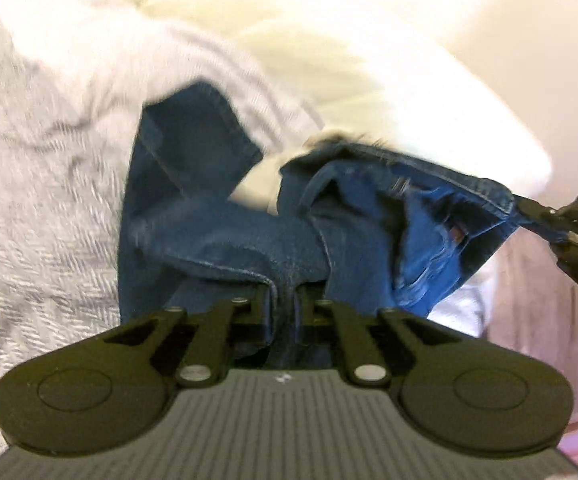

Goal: Fold clothes
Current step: 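Close the left tool on the jeans while the right tool grasps them too, then carry the jeans with both tools onto the pink-sheeted bed and open both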

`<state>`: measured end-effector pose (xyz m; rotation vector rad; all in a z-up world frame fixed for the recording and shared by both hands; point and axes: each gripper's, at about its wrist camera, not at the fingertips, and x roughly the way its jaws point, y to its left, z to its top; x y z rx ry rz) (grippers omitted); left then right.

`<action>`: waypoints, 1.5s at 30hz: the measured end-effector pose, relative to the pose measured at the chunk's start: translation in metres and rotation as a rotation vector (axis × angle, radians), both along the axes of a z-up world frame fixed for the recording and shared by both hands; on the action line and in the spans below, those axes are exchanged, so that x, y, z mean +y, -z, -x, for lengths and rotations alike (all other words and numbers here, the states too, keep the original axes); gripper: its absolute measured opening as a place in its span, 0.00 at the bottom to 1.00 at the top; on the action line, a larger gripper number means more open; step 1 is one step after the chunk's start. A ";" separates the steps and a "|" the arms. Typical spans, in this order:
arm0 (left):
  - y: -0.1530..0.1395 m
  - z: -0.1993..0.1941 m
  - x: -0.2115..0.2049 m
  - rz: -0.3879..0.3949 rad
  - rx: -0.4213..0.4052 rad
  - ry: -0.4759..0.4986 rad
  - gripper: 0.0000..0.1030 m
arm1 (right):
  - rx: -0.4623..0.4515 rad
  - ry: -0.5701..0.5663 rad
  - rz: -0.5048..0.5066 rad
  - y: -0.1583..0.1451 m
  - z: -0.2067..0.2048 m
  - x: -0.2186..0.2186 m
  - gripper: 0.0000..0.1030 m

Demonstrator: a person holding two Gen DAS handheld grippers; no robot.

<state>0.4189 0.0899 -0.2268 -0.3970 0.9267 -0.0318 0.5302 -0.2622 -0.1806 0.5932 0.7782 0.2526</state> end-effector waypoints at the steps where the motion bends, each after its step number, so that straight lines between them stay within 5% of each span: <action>1: -0.010 0.009 0.004 -0.008 -0.014 -0.016 0.07 | -0.041 -0.022 0.005 -0.011 0.006 0.002 0.06; 11: -0.102 0.134 0.052 -0.094 -0.150 -0.252 0.07 | -0.253 -0.337 -0.065 -0.096 0.056 0.069 0.05; 25: -0.237 0.494 0.083 -0.366 -0.370 -0.874 0.06 | -0.436 -0.959 -0.420 -0.197 0.240 0.278 0.05; 29: -0.261 0.566 0.086 -0.454 -0.301 -0.926 0.07 | -0.456 -1.028 -0.465 -0.216 0.313 0.328 0.06; 31: -0.255 0.590 0.094 -0.458 -0.206 -0.945 0.09 | -0.387 -1.098 -0.317 -0.212 0.352 0.364 0.10; 34: -0.221 0.620 0.106 -0.386 -0.049 -1.009 0.12 | -0.230 -1.225 -0.014 -0.187 0.406 0.415 0.45; 36: -0.200 0.640 0.109 -0.336 0.026 -1.043 0.12 | -0.125 -1.290 0.168 -0.157 0.438 0.437 0.46; 39: -0.174 0.673 0.102 -0.274 0.096 -1.083 0.13 | -0.060 -1.370 0.273 -0.117 0.479 0.438 0.46; 45: -0.138 0.708 0.079 -0.253 0.281 -1.104 0.14 | -0.066 -1.517 0.540 -0.075 0.570 0.405 0.46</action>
